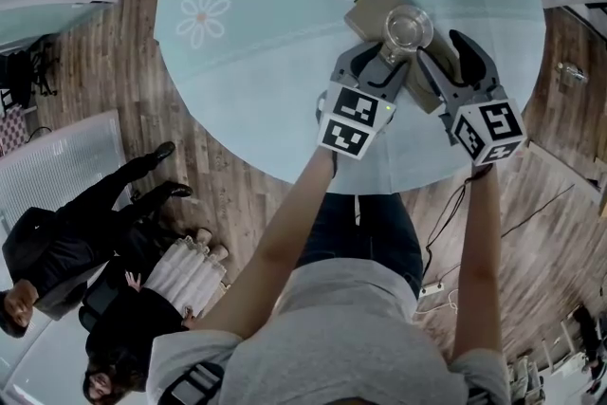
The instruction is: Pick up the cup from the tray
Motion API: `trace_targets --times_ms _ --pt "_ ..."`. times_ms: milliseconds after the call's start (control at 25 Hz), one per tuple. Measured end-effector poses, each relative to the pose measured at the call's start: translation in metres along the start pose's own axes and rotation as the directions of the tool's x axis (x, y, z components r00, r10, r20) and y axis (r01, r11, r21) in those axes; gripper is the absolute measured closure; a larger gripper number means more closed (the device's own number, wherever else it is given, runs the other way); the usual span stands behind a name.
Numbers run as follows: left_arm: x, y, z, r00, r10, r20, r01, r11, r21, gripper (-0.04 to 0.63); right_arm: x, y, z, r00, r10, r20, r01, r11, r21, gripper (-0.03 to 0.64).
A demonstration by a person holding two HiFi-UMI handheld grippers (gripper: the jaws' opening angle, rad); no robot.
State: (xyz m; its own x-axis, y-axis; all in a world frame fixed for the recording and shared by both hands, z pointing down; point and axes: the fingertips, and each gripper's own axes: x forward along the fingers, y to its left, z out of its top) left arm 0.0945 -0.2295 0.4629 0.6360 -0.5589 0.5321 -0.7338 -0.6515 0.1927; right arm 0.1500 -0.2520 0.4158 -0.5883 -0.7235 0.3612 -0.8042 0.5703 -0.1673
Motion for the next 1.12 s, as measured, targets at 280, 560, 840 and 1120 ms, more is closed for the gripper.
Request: trace_targets --times_ms 280,560,840,1120 --pt "0.006 0.003 -0.001 1.000 -0.011 -0.008 0.011 0.999 0.031 0.466 0.008 -0.003 -0.001 0.999 0.051 -0.016 -0.052 0.999 -0.010 0.360" --pt "0.006 0.002 -0.001 1.000 -0.016 -0.005 0.017 0.996 0.087 0.514 0.010 0.010 -0.011 0.984 0.153 -0.096 -0.161 0.983 -0.091 0.344" --pt "0.007 0.013 0.001 0.999 -0.033 -0.015 0.035 0.989 0.145 0.523 0.021 0.010 -0.020 0.961 0.200 -0.190 -0.238 0.949 -0.204 0.321" --pt "0.003 0.018 0.001 0.994 -0.104 -0.044 0.111 0.970 0.216 0.526 0.037 0.019 -0.022 0.933 0.266 -0.242 -0.322 0.919 -0.230 0.313"
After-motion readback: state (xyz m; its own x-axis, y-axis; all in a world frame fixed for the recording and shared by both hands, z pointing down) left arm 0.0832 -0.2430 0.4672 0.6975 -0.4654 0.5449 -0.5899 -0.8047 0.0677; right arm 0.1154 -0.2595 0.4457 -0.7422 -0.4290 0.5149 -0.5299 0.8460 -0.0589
